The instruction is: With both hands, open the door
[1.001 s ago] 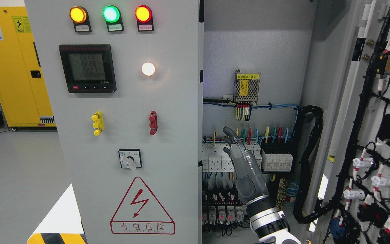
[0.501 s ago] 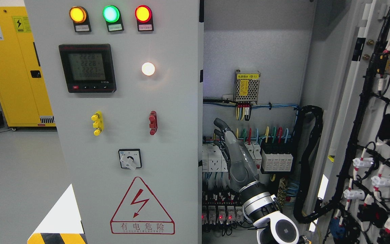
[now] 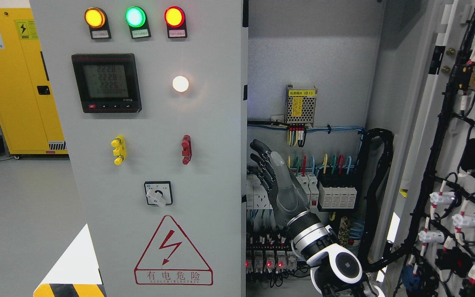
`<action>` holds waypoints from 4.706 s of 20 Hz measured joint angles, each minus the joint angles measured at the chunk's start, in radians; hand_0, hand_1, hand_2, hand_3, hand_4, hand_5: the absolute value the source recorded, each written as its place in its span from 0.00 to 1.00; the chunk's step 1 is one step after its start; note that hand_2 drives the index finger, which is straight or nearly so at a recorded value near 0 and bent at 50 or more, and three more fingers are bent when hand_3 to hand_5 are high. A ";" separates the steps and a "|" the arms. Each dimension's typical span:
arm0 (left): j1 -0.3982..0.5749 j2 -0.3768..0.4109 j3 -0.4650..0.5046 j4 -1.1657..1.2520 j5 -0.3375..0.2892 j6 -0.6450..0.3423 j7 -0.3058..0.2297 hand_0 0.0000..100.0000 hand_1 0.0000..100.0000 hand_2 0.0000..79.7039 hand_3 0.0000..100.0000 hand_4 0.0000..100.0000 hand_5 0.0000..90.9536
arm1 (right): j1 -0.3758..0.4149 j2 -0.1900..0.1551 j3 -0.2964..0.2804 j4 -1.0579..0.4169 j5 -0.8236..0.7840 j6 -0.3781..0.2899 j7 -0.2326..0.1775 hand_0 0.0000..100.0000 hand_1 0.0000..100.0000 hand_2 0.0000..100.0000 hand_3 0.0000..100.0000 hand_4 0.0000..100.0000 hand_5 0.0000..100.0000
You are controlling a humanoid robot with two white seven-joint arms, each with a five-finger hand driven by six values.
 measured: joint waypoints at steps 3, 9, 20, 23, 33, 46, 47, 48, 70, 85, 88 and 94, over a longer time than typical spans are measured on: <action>0.000 -0.001 0.007 0.000 -0.002 0.000 0.003 0.00 0.00 0.00 0.01 0.00 0.00 | -0.014 0.000 -0.010 0.021 -0.012 0.001 0.037 0.22 0.05 0.00 0.00 0.00 0.00; 0.000 -0.003 0.017 0.000 -0.004 0.000 0.005 0.00 0.00 0.00 0.01 0.00 0.00 | -0.040 -0.002 -0.040 0.057 -0.024 0.004 0.121 0.22 0.04 0.00 0.00 0.00 0.00; 0.000 -0.007 0.025 0.001 -0.005 0.000 0.006 0.00 0.00 0.00 0.01 0.00 0.00 | -0.069 -0.003 -0.077 0.096 -0.029 0.060 0.274 0.22 0.03 0.00 0.00 0.00 0.00; 0.000 -0.008 0.026 0.001 -0.005 0.000 0.006 0.00 0.00 0.00 0.01 0.00 0.00 | -0.083 -0.003 -0.088 0.108 -0.030 0.072 0.288 0.22 0.03 0.00 0.00 0.00 0.00; 0.000 -0.010 0.029 0.000 -0.005 0.001 0.006 0.00 0.00 0.00 0.02 0.00 0.00 | -0.109 -0.004 -0.112 0.138 -0.033 0.096 0.356 0.22 0.03 0.00 0.00 0.00 0.00; 0.000 -0.013 0.031 0.000 -0.004 -0.004 0.003 0.00 0.00 0.00 0.01 0.00 0.00 | -0.130 -0.004 -0.123 0.165 -0.126 0.162 0.403 0.22 0.03 0.00 0.00 0.00 0.00; 0.000 -0.013 0.031 0.000 -0.004 -0.004 0.003 0.00 0.00 0.00 0.01 0.00 0.00 | -0.132 -0.004 -0.123 0.167 -0.128 0.163 0.410 0.22 0.03 0.00 0.00 0.00 0.00; 0.000 -0.014 0.031 0.000 -0.004 -0.005 0.003 0.00 0.00 0.00 0.01 0.00 0.00 | -0.133 -0.004 -0.124 0.169 -0.131 0.163 0.415 0.22 0.03 0.00 0.00 0.00 0.00; 0.000 -0.017 0.034 0.001 -0.001 -0.006 0.003 0.00 0.00 0.00 0.02 0.00 0.00 | -0.145 -0.005 -0.131 0.179 -0.143 0.180 0.496 0.22 0.01 0.00 0.00 0.00 0.00; 0.000 -0.017 0.034 -0.001 0.000 -0.006 0.003 0.00 0.00 0.00 0.02 0.00 0.00 | -0.101 -0.037 -0.117 0.124 -0.174 0.169 0.494 0.22 0.00 0.00 0.00 0.00 0.00; 0.000 -0.017 0.034 0.000 0.000 -0.006 0.003 0.00 0.00 0.00 0.02 0.00 0.00 | -0.093 -0.045 -0.110 0.109 -0.180 0.167 0.494 0.22 0.00 0.00 0.00 0.00 0.00; 0.000 -0.017 0.034 0.001 0.001 -0.006 0.003 0.00 0.00 0.00 0.03 0.00 0.00 | -0.072 -0.055 -0.082 0.079 -0.185 0.167 0.487 0.22 0.00 0.00 0.00 0.00 0.00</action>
